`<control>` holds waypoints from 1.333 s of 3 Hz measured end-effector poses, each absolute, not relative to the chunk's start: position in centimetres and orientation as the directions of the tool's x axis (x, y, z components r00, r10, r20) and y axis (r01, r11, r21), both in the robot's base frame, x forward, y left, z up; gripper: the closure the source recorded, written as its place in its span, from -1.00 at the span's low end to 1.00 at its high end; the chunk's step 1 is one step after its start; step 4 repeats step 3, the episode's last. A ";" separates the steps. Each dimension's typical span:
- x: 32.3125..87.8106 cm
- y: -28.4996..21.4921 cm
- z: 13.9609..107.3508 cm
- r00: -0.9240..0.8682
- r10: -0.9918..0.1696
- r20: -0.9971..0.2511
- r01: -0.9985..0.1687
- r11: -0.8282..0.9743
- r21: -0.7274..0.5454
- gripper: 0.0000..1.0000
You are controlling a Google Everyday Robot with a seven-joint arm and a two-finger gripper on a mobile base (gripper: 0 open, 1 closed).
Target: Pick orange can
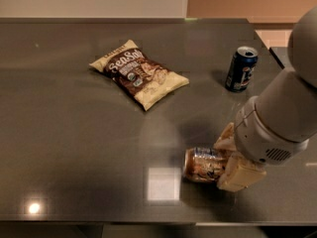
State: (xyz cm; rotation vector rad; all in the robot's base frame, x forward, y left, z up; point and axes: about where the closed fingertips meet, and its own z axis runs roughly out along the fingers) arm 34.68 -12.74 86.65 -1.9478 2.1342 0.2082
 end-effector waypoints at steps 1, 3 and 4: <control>36.0 -13.4 89.8 -0.087 -0.948 -0.306 -0.990 0.116 -0.077 1.00; 37.9 -14.6 97.5 -0.065 -0.924 -0.377 -0.982 0.126 -0.139 1.00; 37.9 -14.6 97.5 -0.065 -0.924 -0.377 -0.982 0.126 -0.139 1.00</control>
Offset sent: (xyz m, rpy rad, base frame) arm 0.0364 -0.0233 0.1182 0.1230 -0.0749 -0.0222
